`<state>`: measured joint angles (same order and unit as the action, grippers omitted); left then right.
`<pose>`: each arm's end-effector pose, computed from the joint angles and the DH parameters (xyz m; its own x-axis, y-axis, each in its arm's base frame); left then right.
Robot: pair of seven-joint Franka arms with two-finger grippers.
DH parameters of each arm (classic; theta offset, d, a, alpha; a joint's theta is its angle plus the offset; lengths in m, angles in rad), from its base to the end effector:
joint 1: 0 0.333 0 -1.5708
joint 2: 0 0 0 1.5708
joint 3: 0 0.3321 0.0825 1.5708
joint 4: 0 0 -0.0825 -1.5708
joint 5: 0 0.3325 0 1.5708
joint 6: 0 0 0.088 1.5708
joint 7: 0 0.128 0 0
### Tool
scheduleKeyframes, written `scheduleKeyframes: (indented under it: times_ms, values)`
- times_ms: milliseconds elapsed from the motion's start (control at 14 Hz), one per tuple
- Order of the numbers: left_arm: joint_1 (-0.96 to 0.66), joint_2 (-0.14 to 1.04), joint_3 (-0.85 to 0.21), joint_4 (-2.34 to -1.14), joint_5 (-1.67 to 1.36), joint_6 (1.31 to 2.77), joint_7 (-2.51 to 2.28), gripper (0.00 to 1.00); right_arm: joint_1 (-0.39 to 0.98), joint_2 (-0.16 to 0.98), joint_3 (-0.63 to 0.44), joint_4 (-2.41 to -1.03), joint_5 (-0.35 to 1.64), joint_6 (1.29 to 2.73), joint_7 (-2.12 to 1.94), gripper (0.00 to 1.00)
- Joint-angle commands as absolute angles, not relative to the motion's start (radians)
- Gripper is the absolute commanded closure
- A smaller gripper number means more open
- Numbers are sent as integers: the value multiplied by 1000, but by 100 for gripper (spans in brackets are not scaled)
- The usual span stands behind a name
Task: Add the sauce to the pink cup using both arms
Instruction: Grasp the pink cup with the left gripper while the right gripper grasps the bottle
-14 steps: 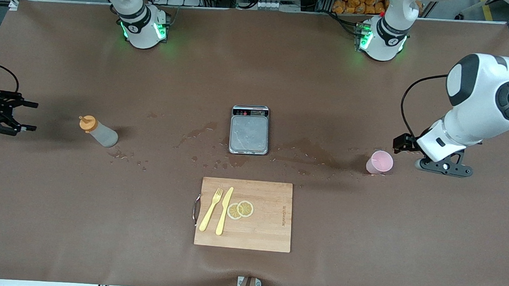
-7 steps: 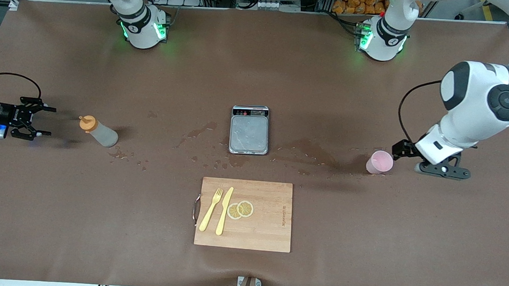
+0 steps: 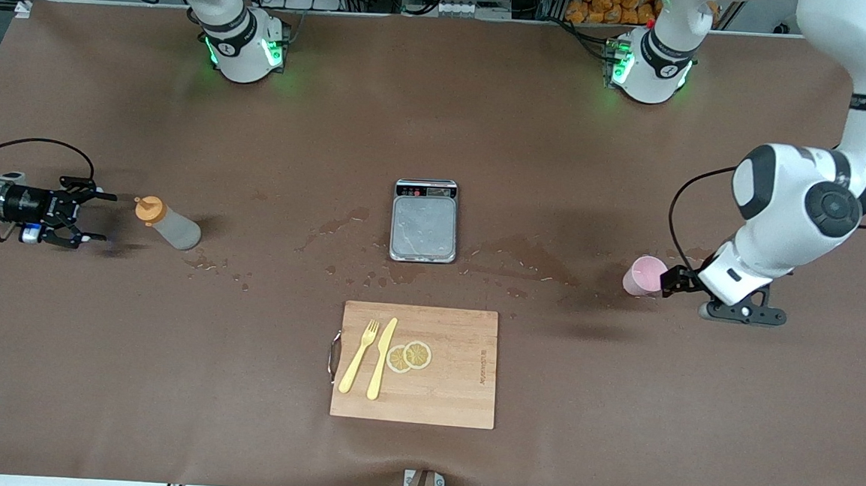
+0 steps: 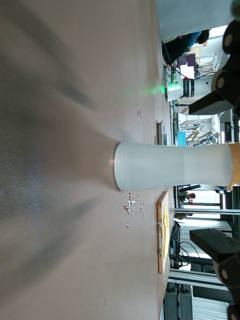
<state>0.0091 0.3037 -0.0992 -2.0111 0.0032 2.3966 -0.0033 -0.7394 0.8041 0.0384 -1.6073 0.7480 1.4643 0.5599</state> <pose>0.5746 -0.0490 0.3412 0.9932 -0.0818 0.0830 -0.0843 -0.9961 0.0275 0.4828 -0.2892 0.1922 -0.0134 -0.3885 -0.9213 -0.9998 -0.0086 0.0181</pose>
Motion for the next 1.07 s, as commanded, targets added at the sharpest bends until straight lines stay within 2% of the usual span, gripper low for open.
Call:
scheduleKeyframes:
  times_ms: [0,427,997]
  values:
    - [9,313,-100,-2002,25,2399,-28,0,-756,845,55,-1582,800,1442,575,0]
    - [-14,370,-100,-2006,25,2396,-80,0,-741,891,60,-1582,816,1431,549,0]
    - [-3,364,-100,-2031,26,2387,-78,0,-664,893,60,-1592,822,1434,542,0]
